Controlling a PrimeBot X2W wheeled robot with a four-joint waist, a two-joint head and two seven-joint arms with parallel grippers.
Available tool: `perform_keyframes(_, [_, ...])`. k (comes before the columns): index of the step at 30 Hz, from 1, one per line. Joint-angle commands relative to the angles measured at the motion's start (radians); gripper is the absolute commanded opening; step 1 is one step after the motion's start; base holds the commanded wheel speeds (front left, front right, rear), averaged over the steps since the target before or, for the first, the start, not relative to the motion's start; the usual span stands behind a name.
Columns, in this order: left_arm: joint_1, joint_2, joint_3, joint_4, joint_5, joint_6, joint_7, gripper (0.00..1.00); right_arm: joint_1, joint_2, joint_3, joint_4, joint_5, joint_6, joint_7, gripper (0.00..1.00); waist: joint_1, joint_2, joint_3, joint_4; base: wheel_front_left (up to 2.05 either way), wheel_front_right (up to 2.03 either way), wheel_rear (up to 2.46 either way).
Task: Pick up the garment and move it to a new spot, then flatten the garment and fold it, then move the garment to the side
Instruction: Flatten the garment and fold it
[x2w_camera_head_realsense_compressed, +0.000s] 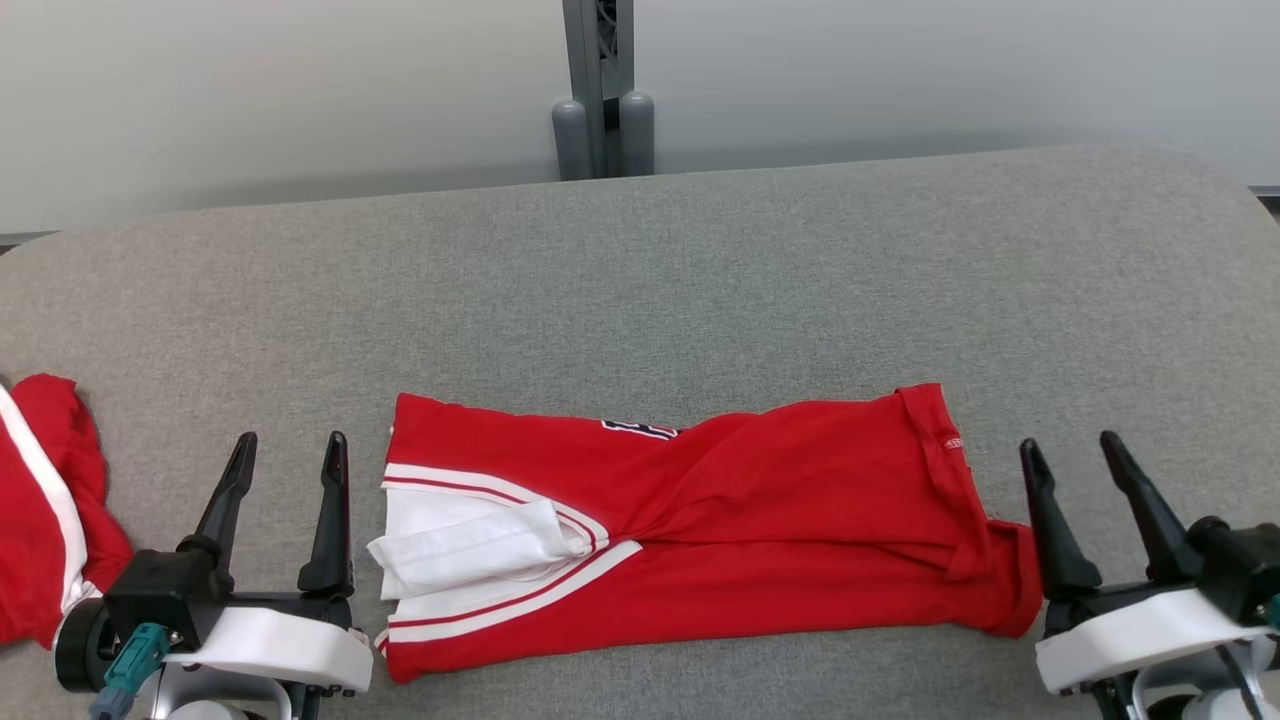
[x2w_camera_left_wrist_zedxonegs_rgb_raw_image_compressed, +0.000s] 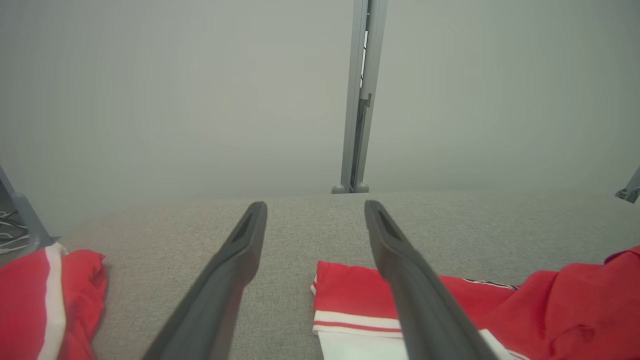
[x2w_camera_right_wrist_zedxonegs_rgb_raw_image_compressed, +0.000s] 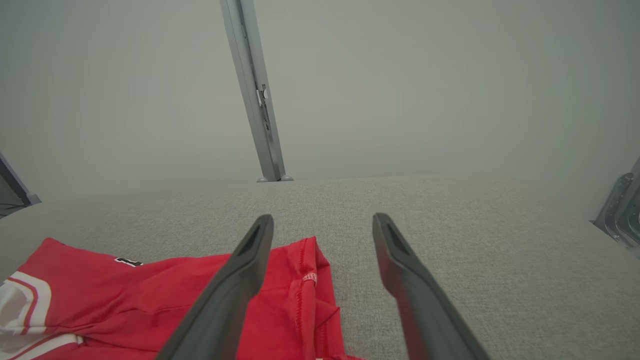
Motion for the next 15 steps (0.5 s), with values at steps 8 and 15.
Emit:
perform_keyframes(8, [-0.037, -0.009, -0.019, 0.000, 0.015, -0.009, -0.002, 1.00, -0.086, -0.031, -0.046, 0.109, 0.026, 0.000, 0.026, 1.00, 0.0001, 0.0000, 0.034, 0.016, 0.00, 0.00, 0.00])
perform_keyframes(15, [-0.073, -0.024, -0.040, 0.026, 0.017, -0.024, 0.000, 1.00, -0.136, -0.033, 0.048, 0.326, 0.085, 0.000, 0.006, 1.00, 0.0001, 0.0000, 0.071, 0.039, 0.00, 0.00, 0.00])
